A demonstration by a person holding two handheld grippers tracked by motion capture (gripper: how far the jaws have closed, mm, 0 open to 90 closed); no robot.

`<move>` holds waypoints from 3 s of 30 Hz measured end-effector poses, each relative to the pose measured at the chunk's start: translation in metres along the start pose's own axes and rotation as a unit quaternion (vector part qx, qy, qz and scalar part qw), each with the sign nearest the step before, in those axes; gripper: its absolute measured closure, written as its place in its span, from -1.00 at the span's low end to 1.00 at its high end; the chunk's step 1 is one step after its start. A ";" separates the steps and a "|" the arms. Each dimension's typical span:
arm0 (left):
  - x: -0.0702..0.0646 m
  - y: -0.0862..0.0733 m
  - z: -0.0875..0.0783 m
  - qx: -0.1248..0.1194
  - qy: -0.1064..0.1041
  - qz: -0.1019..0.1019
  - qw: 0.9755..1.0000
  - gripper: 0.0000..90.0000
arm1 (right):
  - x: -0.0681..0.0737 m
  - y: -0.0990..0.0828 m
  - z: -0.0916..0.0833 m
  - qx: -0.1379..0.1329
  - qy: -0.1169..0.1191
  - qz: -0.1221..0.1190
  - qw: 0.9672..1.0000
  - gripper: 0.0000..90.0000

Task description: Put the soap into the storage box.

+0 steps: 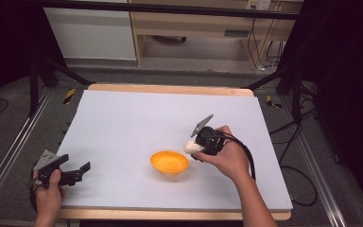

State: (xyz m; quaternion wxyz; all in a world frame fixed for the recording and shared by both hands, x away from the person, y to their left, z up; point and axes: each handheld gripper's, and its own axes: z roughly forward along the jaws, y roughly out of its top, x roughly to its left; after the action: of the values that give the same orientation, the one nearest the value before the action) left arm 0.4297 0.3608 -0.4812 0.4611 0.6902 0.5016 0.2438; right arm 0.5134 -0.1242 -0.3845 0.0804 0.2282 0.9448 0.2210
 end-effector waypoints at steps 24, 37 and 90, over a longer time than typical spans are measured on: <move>0.000 0.000 0.000 -0.001 -0.002 -0.005 1.000 -1.00 | 0.025 0.033 0.014 0.005 0.031 -0.056 0.998 0.11; 0.000 0.000 0.000 -0.002 -0.002 -0.006 1.000 -1.00 | 0.035 0.049 0.025 0.010 0.045 -0.088 0.995 0.11; 0.000 0.000 0.000 -0.001 -0.002 -0.006 1.000 -1.00 | 0.004 0.018 0.009 -0.071 0.035 -0.017 0.997 -0.03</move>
State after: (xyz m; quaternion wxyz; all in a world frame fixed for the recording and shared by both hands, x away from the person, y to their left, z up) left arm 0.4295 0.3609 -0.4814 0.4644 0.6870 0.5045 0.2406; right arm 0.5190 -0.1043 -0.3850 0.0669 0.1978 0.9328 0.2936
